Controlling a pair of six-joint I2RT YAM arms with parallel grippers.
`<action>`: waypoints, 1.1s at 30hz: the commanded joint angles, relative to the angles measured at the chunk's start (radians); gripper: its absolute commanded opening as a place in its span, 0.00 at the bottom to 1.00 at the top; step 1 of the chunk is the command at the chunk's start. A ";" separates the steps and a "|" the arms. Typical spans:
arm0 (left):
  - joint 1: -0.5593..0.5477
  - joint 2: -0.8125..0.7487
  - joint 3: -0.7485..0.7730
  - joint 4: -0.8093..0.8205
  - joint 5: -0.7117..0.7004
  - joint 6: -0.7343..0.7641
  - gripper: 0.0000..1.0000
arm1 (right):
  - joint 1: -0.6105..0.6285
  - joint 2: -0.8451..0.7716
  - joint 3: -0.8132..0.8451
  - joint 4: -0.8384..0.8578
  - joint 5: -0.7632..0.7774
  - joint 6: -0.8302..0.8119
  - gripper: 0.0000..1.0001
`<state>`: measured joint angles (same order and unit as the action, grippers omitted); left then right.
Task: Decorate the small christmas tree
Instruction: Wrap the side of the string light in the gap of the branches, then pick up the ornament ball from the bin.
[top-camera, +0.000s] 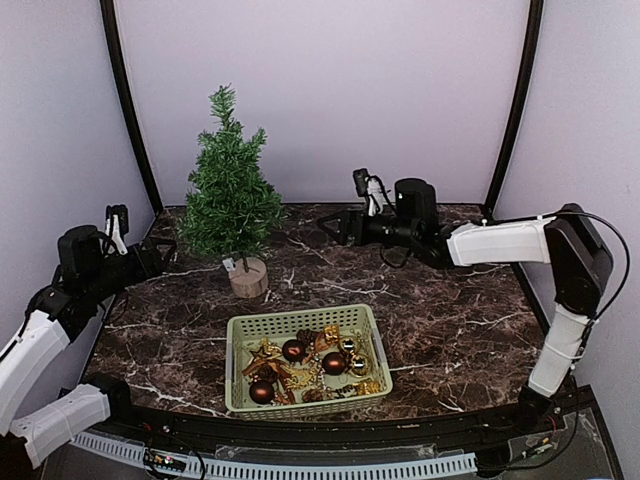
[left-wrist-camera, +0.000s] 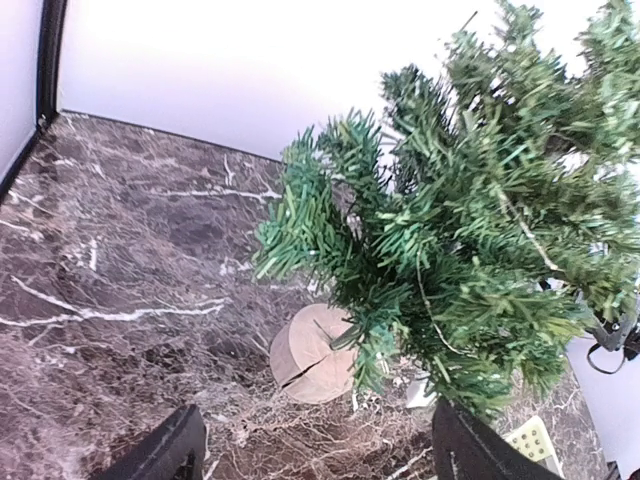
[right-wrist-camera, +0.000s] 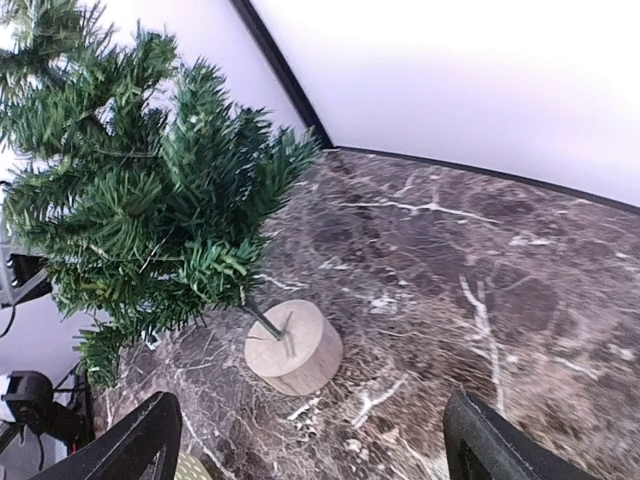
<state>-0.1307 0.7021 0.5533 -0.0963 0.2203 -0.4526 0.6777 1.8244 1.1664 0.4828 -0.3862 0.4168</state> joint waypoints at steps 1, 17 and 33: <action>0.007 -0.065 0.021 -0.146 -0.050 -0.024 0.83 | -0.012 -0.148 -0.017 -0.211 0.195 -0.016 0.92; -0.163 0.011 -0.032 -0.253 0.108 -0.051 0.75 | 0.214 -0.500 -0.170 -0.787 0.440 0.207 0.81; -0.474 0.156 -0.106 -0.012 0.017 -0.211 0.68 | 0.516 -0.256 -0.023 -0.899 0.542 0.307 0.58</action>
<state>-0.5850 0.8719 0.4778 -0.1879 0.2756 -0.6159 1.1191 1.4837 1.0969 -0.3779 0.1265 0.6758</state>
